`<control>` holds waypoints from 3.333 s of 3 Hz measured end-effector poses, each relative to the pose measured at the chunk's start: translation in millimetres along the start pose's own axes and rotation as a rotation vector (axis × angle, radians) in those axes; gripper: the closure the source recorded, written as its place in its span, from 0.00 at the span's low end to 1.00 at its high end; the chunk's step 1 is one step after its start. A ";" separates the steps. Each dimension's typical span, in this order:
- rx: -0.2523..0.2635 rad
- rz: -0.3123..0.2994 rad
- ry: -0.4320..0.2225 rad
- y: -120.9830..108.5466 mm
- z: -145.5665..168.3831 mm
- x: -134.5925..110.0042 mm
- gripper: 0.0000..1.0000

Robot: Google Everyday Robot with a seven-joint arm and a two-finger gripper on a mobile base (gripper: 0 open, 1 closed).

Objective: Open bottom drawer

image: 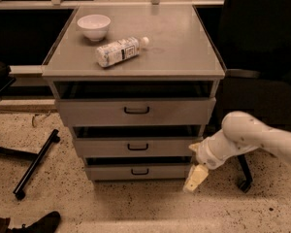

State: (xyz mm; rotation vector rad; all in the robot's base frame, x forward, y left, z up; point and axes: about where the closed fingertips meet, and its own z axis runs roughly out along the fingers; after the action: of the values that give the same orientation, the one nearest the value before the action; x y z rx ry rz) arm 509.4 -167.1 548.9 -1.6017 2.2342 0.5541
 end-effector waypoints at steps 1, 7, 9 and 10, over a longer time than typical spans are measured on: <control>-0.007 0.046 -0.027 -24.7 82.4 31.6 0.00; 0.124 -0.118 -0.301 -105.9 243.0 34.3 0.00; 0.094 -0.106 -0.370 -113.9 269.4 44.6 0.00; -0.023 -0.124 -0.479 -95.8 331.3 45.0 0.00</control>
Offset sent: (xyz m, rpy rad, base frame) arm 0.0379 0.0198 -0.1932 0.1097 -0.0318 -0.1654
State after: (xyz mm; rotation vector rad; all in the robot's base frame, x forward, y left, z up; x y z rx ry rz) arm 601.1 -67.8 228.6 -1.4210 1.7698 0.8291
